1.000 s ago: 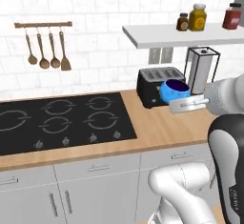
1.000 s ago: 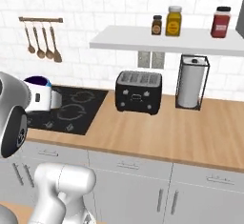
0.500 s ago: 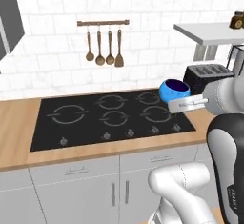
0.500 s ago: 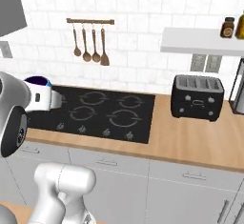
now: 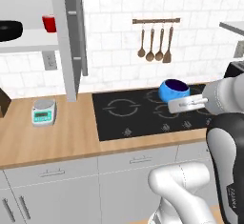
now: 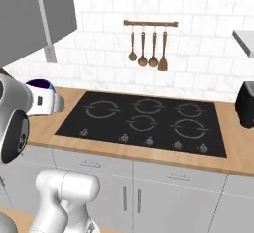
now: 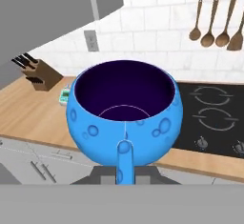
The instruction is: Gather all objects into one cabinet and sort the glasses and bowls to opposite sides.
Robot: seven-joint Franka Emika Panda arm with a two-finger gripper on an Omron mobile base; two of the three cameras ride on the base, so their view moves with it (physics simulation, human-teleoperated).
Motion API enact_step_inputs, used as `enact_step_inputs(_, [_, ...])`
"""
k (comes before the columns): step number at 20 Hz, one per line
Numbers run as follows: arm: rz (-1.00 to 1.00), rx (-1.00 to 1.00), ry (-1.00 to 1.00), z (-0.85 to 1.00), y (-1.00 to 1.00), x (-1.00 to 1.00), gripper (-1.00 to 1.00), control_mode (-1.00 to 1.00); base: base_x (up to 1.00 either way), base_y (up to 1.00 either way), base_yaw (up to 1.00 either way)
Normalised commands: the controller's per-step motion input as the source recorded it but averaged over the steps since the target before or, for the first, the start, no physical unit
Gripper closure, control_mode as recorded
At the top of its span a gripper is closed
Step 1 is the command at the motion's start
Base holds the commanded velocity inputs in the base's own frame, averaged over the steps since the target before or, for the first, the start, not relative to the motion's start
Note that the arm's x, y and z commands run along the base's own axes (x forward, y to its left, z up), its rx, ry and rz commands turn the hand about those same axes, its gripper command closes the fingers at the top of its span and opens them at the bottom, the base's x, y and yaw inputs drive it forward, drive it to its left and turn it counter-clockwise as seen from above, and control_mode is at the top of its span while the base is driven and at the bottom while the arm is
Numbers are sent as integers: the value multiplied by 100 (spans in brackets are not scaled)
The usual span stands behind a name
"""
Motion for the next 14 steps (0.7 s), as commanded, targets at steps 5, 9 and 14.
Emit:
enact_step_inputs(5, [0,0,0,0,0,0,100,100,-26,17,-9])
enact_step_inputs(9, [0,0,0,0,0,0,100,100,-39,4,2])
enact_step_inputs(14, [0,0,0,0,0,0,100,100,-48,5,22])
